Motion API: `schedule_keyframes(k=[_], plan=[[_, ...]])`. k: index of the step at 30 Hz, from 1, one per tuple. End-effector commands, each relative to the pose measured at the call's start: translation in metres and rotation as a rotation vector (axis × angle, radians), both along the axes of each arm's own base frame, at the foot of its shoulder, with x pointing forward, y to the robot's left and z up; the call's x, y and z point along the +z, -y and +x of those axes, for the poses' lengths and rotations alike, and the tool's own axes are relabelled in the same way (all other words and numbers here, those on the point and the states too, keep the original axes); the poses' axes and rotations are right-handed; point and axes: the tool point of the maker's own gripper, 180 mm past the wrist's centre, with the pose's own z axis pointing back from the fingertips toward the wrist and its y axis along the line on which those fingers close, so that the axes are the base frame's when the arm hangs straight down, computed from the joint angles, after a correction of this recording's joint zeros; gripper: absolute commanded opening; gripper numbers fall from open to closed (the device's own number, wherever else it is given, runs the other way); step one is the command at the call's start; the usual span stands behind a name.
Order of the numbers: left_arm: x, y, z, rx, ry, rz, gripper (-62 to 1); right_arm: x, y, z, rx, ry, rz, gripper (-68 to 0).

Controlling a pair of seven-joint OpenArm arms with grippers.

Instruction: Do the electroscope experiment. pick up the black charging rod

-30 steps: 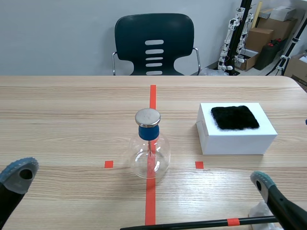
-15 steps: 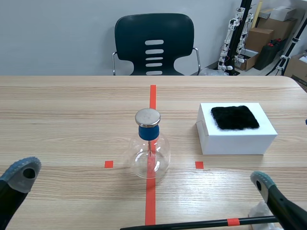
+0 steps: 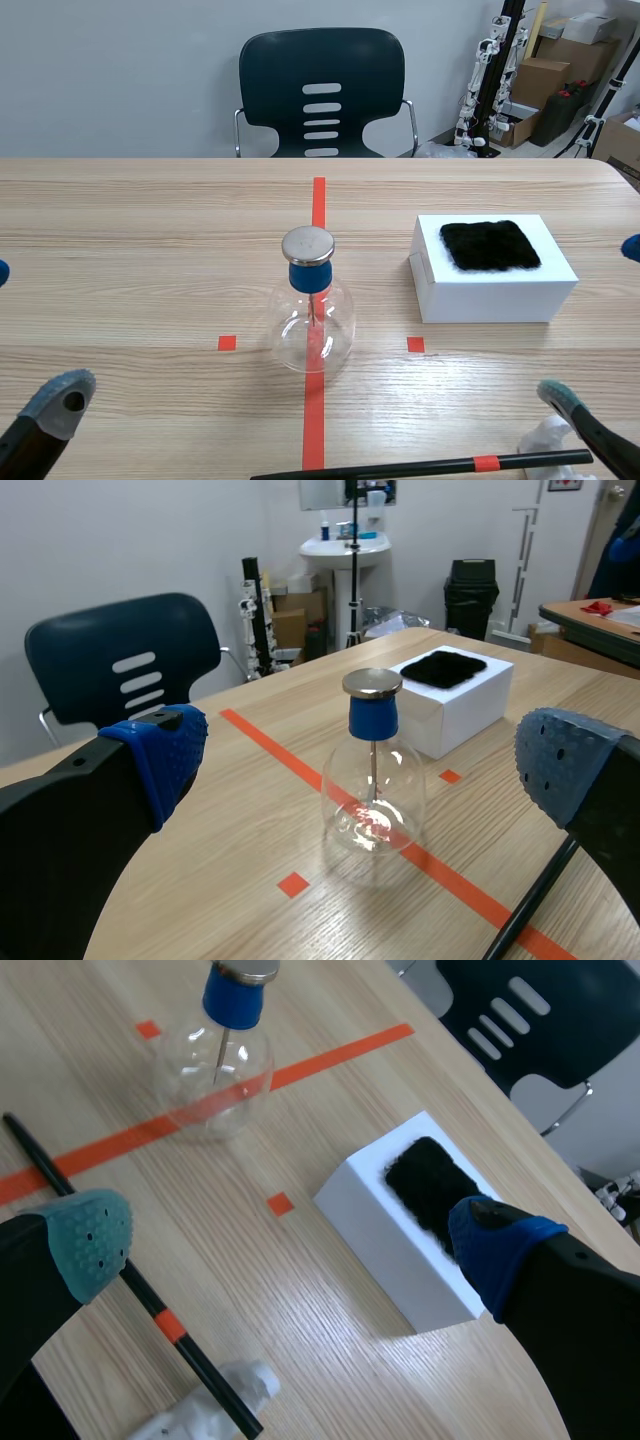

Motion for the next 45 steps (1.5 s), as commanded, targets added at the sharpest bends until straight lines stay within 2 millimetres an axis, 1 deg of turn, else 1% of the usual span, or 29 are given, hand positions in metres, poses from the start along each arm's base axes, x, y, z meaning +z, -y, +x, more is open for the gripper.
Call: schedule_keyframes(k=[1,6,10,12,16,22,29,32,36,39,42,45], plan=[[-0.001,0.001,0.001,0.02,0.004,-0.037,1.4,0.007,-0.006,0.001,0.055,0.015,-0.034,0.4],[-0.022,-0.004,0.004,0.07,-0.033,-0.044,1.4,-0.015,-0.011,-0.003,0.169,-0.075,-0.243,0.4],[-0.037,-0.009,0.01,0.095,-0.048,-0.039,1.4,-0.035,-0.012,-0.005,0.219,-0.141,-0.376,0.4],[-0.043,-0.011,0.014,0.102,-0.049,-0.039,1.4,-0.046,-0.012,-0.005,0.237,-0.171,-0.439,0.4],[-0.049,-0.014,0.017,0.1,-0.024,-0.064,1.4,-0.065,-0.017,-0.01,0.278,-0.227,-0.549,0.4],[-0.07,-0.012,0.019,0.086,-0.061,-0.063,1.4,-0.085,-0.025,-0.014,0.314,-0.284,-0.695,0.4],[-0.083,-0.009,0.018,0.117,-0.07,-0.104,1.4,-0.099,-0.04,-0.021,0.368,-0.34,-0.753,0.4],[-0.088,-0.009,0.019,0.14,-0.081,-0.117,1.4,-0.111,-0.041,-0.023,0.382,-0.381,-0.778,0.4],[-0.092,-0.008,0.022,0.161,-0.085,-0.125,1.4,-0.131,-0.036,-0.022,0.386,-0.434,-0.818,0.4],[-0.096,-0.009,0.024,0.177,-0.086,-0.119,1.4,-0.143,-0.038,-0.022,0.398,-0.467,-0.809,0.3],[-0.098,-0.011,0.027,0.19,-0.08,-0.11,1.4,-0.151,-0.042,-0.021,0.414,-0.488,-0.808,-4.6],[-0.098,-0.012,0.031,0.194,-0.07,-0.111,1.4,-0.159,-0.044,-0.022,0.433,-0.515,-0.81,-4.8]])
